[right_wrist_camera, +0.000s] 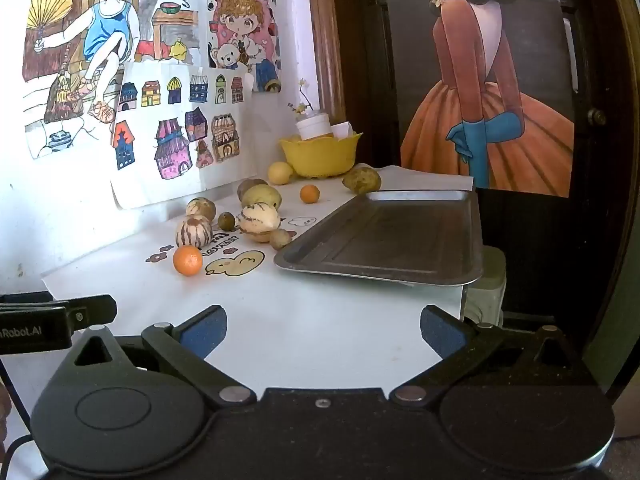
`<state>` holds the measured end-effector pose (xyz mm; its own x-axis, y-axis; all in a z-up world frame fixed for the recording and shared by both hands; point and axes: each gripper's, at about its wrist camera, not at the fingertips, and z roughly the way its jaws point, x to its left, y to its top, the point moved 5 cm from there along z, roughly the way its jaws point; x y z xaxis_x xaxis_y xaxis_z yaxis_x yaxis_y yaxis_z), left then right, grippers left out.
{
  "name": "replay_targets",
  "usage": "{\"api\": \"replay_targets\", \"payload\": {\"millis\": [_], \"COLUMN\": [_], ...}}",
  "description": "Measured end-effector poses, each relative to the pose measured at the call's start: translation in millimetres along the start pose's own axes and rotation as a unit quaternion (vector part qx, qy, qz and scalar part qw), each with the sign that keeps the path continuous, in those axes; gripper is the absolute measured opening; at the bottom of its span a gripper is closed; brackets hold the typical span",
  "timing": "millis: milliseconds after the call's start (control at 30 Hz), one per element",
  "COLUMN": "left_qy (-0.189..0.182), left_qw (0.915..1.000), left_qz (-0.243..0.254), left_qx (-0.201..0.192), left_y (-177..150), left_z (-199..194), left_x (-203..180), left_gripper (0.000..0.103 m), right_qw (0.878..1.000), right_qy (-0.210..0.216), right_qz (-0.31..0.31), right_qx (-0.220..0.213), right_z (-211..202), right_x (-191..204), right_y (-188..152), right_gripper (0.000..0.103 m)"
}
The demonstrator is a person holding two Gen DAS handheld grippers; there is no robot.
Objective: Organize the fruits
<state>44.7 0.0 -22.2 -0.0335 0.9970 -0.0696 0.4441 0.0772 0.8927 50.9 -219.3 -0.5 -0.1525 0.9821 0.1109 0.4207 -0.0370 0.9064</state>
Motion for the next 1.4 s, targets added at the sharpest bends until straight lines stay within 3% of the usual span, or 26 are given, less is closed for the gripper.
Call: {"api": "replay_targets", "payload": {"millis": [1400], "left_qy": [0.009], "left_qw": [1.0000], "left_qz": [-0.004], "left_qx": [-0.001], "left_y": [-1], "left_z": [-2], "left_x": [7], "left_gripper": [0.103], "right_qw": [1.000], "right_qy": [0.003], "right_qz": [-0.003], "right_qx": [0.006], "right_z": [0], "right_x": [4], "right_y": [-2], "right_gripper": [0.103]}}
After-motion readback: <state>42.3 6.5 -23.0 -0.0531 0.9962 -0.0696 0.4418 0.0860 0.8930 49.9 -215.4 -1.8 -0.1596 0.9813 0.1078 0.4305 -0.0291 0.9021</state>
